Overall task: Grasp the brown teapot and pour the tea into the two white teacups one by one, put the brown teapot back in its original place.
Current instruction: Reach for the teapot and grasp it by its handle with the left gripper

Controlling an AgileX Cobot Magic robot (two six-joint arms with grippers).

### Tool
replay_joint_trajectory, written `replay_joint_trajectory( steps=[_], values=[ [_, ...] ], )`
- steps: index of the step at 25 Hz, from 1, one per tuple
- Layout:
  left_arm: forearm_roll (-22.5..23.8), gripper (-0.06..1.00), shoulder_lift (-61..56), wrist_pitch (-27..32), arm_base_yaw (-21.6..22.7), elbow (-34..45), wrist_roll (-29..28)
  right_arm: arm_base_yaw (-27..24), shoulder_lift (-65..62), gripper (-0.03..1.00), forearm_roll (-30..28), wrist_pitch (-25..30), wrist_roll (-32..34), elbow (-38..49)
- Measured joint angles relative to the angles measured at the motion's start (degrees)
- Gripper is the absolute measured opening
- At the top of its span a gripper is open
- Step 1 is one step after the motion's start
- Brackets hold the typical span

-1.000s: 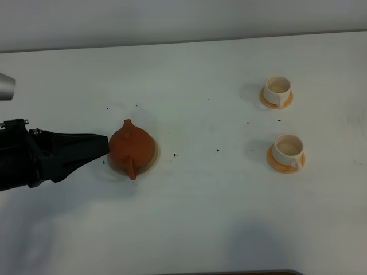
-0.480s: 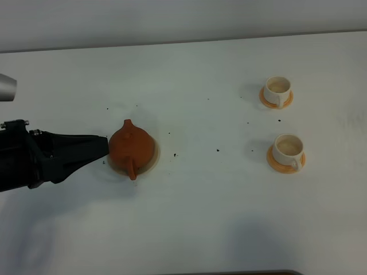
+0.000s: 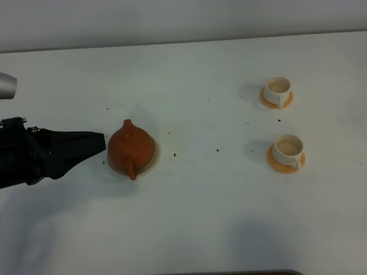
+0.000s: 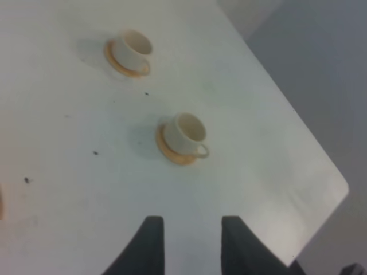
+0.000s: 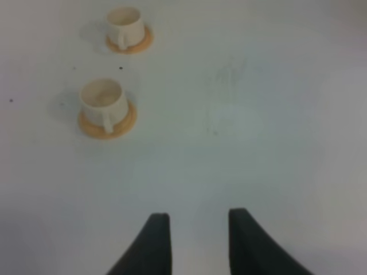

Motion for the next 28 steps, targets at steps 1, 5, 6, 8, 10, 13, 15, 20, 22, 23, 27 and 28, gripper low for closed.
replay_joint_trajectory(
  steps=[1,5,6,8,10,13,15,20,22,23,27,28],
  values=[
    [0.00,0.25,0.00,-0.12,0.00,-0.08,0.00,0.00,0.08,0.24,0.00,0.00,0.00,0.00],
    [0.21,0.25,0.78,-0.20,-0.42,-2.27,-1.70,0.00,0.25,0.24,0.00,-0.04,0.00,0.00],
    [0.37,0.25,1.54,-0.20,-0.94,-3.50,-2.78,0.00,0.25,0.24,0.00,-0.04,0.00,0.00],
    [1.81,0.25,3.56,-0.61,-3.24,-6.44,-6.24,0.00,0.27,0.24,0.00,-0.04,0.00,0.00],
    [5.19,0.25,6.16,-1.77,-6.82,-10.62,-11.93,0.00,0.27,0.24,0.00,-0.04,0.00,0.00],
    [15.45,0.25,11.56,-4.46,-13.99,-17.28,-23.88,0.00,0.27,0.24,0.00,-0.04,0.00,0.00],
    [24.59,0.25,15.70,-4.95,-19.49,-22.07,-32.90,0.00,0.27,0.24,0.00,-0.04,0.00,0.00],
    [51.86,0.25,27.63,0.90,-30.68,-35.92,-58.50,0.00,0.27,0.24,0.00,-0.04,0.00,0.00],
    [60.54,0.25,31.95,6.39,-33.39,-41.38,-66.44,0.00,0.27,0.24,0.00,-0.04,0.05,0.00],
    [64.31,0.25,34.07,8.99,-34.50,-43.41,-70.14,0.00,0.27,0.24,0.00,-0.04,0.05,0.00],
    [72.54,0.25,40.80,16.71,-35.59,-50.31,-78.95,0.00,0.27,0.24,0.00,-0.04,0.05,0.00],
    [73.21,0.25,42.12,18.92,-35.33,-51.65,-79.66,0.00,0.27,0.24,0.00,-0.04,0.05,0.00]
  ],
)
